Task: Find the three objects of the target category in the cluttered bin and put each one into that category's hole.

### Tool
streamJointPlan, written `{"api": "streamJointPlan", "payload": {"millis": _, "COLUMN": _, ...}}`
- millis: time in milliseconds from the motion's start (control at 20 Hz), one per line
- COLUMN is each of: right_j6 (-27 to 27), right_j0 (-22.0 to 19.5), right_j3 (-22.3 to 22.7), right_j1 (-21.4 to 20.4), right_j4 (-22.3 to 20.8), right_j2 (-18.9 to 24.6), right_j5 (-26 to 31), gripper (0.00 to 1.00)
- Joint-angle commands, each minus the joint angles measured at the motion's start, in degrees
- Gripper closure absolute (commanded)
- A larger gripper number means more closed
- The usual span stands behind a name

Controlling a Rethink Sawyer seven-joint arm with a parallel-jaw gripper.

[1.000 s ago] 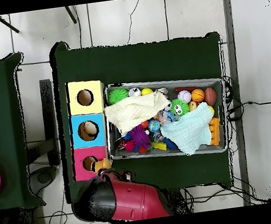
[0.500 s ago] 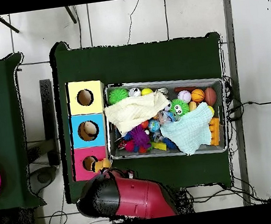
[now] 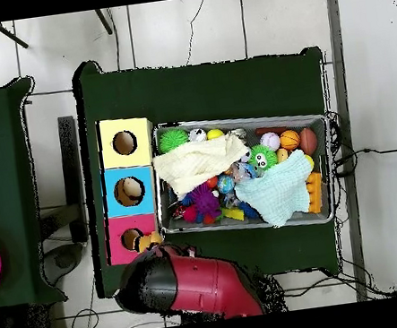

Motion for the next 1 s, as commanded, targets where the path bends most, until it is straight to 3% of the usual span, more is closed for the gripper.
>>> {"api": "streamJointPlan", "payload": {"millis": 50, "right_j6": 3.38, "right_j0": -2.58, "right_j3": -1.96, "right_j1": 1.60, "right_j4": -2.43, "right_j2": 5.66, "right_j5": -3.35, "gripper": 0.00}}
{"api": "streamJointPlan", "payload": {"millis": 250, "right_j6": 2.71, "right_j0": -3.62, "right_j3": -1.56, "right_j1": 1.45, "right_j4": -2.67, "right_j2": 6.28, "right_j5": -4.01, "gripper": 0.00}}
{"api": "streamJointPlan", "payload": {"millis": 300, "right_j6": 2.26, "right_j0": -4.85, "right_j3": -0.88, "right_j1": 1.38, "right_j4": -1.61, "right_j2": 7.60, "right_j5": -2.29, "gripper": 1.00}}
{"api": "streamJointPlan", "payload": {"millis": 1000, "right_j6": 5.08, "right_j0": -4.23, "right_j3": -1.00, "right_j1": 0.28, "right_j4": -1.47, "right_j2": 6.62, "right_j5": -4.02, "gripper": 1.00}}
